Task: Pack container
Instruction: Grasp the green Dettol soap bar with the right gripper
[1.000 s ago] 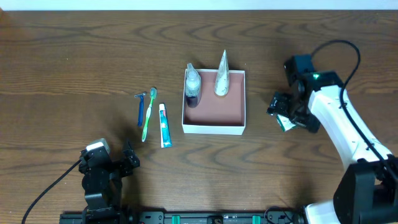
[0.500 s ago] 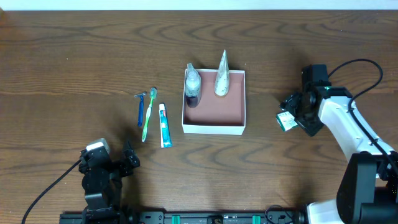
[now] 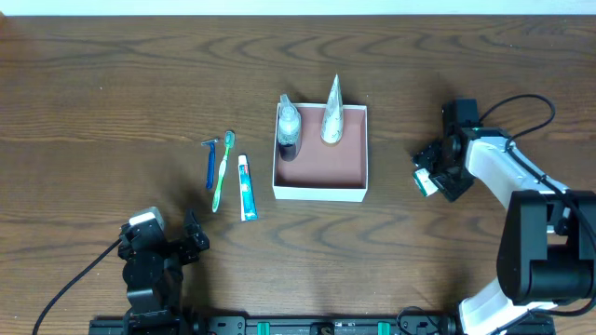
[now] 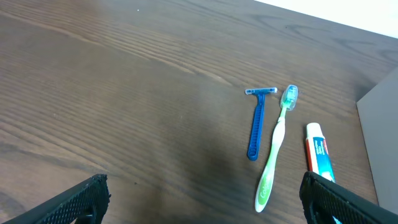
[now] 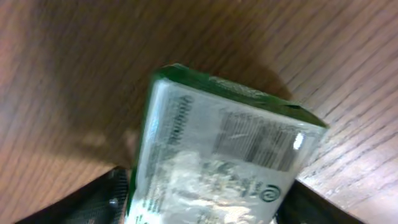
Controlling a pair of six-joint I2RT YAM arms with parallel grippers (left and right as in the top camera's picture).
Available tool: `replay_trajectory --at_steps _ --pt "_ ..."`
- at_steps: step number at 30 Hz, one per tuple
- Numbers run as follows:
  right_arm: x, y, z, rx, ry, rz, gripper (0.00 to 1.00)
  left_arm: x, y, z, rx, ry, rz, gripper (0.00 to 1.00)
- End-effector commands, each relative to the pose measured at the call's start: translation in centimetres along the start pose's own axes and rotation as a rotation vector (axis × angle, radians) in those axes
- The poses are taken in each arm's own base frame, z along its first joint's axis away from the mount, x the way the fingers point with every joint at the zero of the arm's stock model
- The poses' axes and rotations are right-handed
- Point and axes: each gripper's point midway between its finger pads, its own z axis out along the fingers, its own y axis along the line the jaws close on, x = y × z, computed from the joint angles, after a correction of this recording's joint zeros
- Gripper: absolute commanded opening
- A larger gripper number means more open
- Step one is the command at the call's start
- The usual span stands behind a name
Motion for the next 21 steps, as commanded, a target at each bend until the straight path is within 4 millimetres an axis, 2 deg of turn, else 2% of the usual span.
replay_trajectory --at_steps 1,8,11,14,18,21 --pt "0.0 -0.2 0.2 0.001 0.005 0.019 0.63 0.6 0.2 0.3 -0.009 0.01 0.023 0.98" --pt "0.7 -0.6 0.2 0.016 0.039 -0.102 0.34 0.6 0.2 0.3 -0.009 0.01 0.022 0.98" --pt "1.0 -1.0 -0.2 0.027 0.05 -0.151 0.31 0.6 0.2 0.3 -0.009 0.01 0.022 0.98" --pt "0.9 -0.8 -1.4 0.021 0.045 -0.204 0.29 0.6 0.2 0.3 -0.009 0.01 0.023 0.98" --pt "0.9 0.1 -5.2 -0.015 0.015 -0.262 0.29 0.6 0.2 0.3 -0.009 0.01 0.023 0.98" --pt "1.5 1.5 -9.2 -0.071 -0.031 -0.336 0.29 0.6 0.2 0.3 -0.009 0.01 0.023 0.98"
